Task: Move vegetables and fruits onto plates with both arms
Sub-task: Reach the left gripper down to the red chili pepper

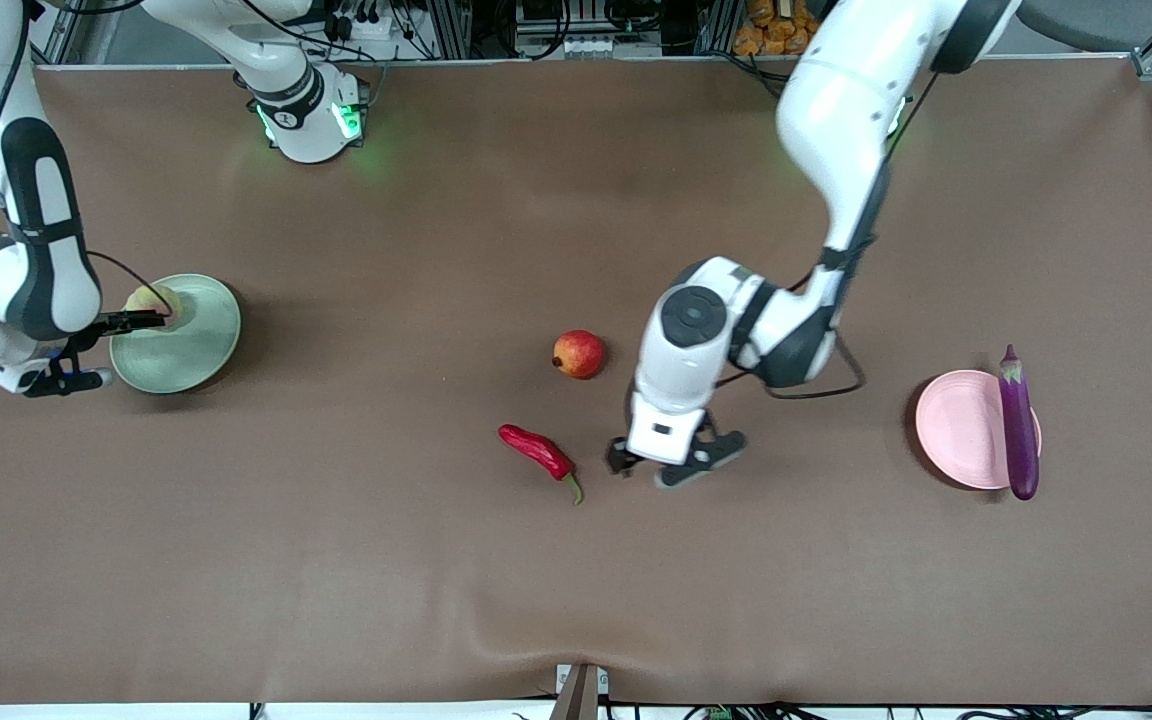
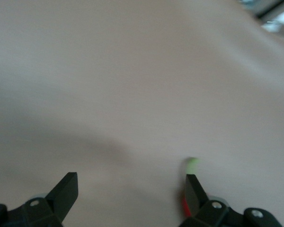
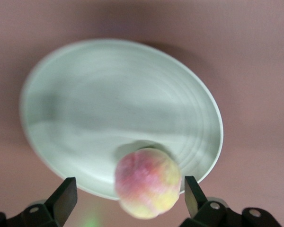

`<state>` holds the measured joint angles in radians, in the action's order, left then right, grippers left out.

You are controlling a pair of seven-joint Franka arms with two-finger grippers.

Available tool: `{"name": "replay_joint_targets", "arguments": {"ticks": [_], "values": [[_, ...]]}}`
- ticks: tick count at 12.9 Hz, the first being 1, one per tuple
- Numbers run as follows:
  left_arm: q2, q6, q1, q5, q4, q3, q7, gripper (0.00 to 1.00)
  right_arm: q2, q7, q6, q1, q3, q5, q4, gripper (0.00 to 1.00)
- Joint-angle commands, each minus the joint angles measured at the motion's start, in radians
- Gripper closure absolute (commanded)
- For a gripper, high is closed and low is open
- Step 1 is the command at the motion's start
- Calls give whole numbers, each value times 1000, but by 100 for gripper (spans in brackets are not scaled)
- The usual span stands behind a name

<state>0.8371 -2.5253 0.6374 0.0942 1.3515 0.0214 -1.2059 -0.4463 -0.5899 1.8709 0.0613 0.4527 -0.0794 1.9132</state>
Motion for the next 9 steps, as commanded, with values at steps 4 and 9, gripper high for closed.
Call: {"name": "replay_joint_targets", "arguments": {"ticks": [4, 9], "values": [[186, -282, 198, -10, -101, 179, -179, 0, 6, 141, -270, 121, 0, -2, -222, 0], [241, -340, 257, -10, -106, 209, -257, 0, 6, 399, -380, 274, 0, -5, -328, 0]]}}
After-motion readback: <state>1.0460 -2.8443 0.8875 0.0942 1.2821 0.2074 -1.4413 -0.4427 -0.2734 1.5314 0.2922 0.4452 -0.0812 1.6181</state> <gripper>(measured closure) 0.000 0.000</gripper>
